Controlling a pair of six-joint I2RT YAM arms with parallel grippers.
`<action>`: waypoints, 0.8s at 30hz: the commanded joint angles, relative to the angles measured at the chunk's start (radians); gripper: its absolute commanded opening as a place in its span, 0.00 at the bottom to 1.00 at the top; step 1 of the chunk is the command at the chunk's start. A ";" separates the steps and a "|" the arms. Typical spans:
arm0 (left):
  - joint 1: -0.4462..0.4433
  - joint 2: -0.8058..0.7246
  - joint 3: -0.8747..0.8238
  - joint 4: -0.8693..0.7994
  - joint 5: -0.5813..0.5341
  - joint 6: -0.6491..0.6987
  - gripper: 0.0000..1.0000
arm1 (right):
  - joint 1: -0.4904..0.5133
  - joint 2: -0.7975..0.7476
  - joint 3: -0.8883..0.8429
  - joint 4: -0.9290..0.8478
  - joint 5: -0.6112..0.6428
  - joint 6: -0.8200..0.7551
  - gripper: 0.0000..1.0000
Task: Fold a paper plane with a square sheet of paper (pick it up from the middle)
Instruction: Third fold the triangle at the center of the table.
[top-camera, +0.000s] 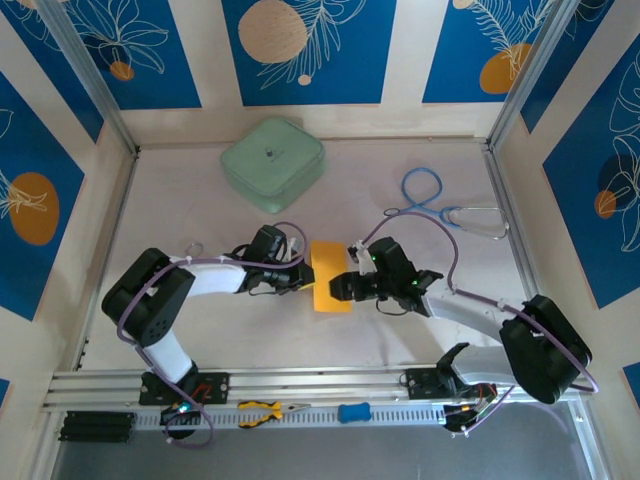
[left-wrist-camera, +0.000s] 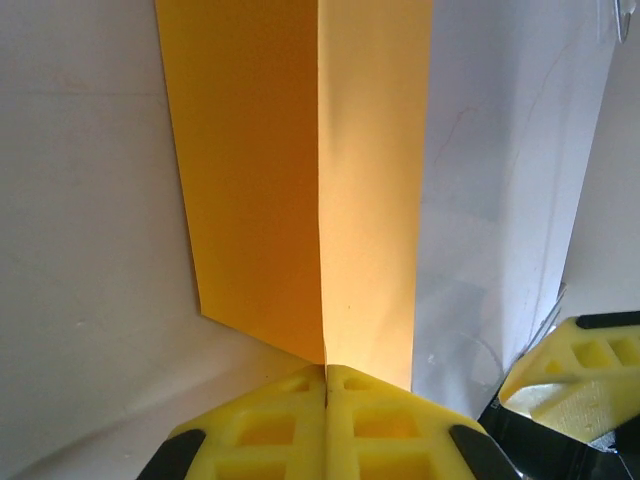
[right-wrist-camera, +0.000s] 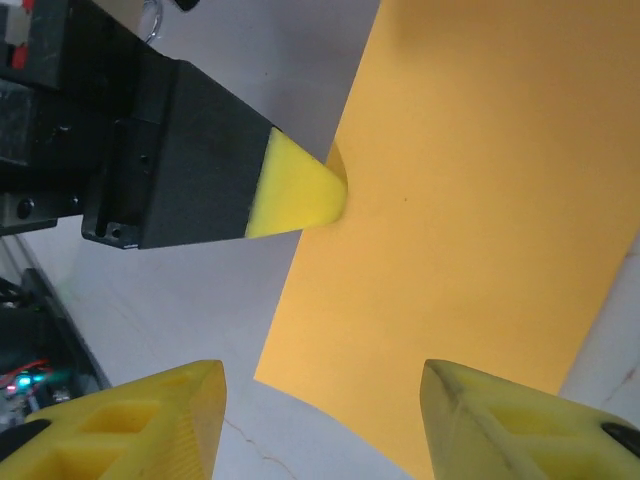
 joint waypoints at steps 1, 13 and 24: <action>0.006 -0.028 -0.010 0.021 0.026 -0.021 0.00 | 0.192 -0.080 -0.114 0.179 0.324 -0.296 0.63; 0.010 -0.031 -0.007 0.019 0.035 -0.020 0.00 | 0.513 0.128 -0.064 0.320 0.768 -0.644 0.64; 0.011 -0.033 -0.002 0.014 0.037 -0.020 0.00 | 0.591 0.287 -0.013 0.389 0.948 -0.713 0.60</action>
